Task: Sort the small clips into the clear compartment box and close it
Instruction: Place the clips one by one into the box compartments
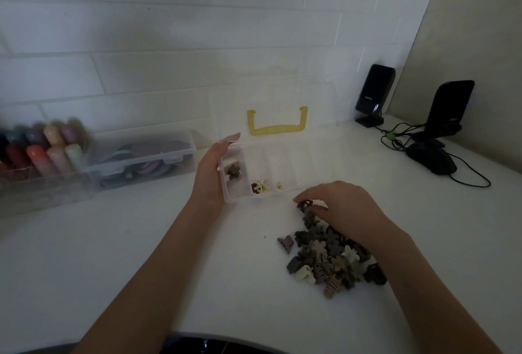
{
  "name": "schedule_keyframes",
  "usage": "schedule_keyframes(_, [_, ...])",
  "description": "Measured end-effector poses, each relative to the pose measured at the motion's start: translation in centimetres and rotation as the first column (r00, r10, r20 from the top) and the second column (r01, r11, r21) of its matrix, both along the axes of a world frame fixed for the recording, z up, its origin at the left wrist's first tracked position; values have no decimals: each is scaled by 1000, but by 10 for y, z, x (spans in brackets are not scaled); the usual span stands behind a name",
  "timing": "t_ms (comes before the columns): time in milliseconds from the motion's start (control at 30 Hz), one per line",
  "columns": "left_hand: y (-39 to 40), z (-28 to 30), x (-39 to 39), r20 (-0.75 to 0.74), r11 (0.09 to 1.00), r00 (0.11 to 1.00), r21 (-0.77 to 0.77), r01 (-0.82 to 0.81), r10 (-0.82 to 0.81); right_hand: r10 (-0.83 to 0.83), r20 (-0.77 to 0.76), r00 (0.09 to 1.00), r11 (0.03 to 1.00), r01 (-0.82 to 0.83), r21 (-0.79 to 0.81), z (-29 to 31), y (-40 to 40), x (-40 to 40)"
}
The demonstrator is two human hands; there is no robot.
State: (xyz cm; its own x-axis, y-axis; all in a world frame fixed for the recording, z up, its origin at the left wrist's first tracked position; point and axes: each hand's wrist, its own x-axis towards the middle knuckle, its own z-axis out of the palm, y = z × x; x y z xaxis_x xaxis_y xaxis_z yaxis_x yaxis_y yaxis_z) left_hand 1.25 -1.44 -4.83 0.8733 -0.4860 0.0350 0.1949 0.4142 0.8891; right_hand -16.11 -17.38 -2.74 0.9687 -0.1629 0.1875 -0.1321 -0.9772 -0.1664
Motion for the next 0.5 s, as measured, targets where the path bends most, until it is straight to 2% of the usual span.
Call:
schedule_keyframes(100, [-1,0,0,-6,999,1000,24,-25,25,48,79,996,982,-62,178,4,1,-1])
schedule_keyframes(233, [-1,0,-3,22,999,999,24,-35,35,13,271,963,844,-156,513,6,5,-2])
schedule_keyframes(333, [-3,0,0,64,999,997,18,-44,43,-29,394,919,766,-233,599,3,10,3])
schedule_keyframes(500, [-5,1,-2,104,998,993,36,-58,54,-21,488,872,674,-348,651,-1,12,9])
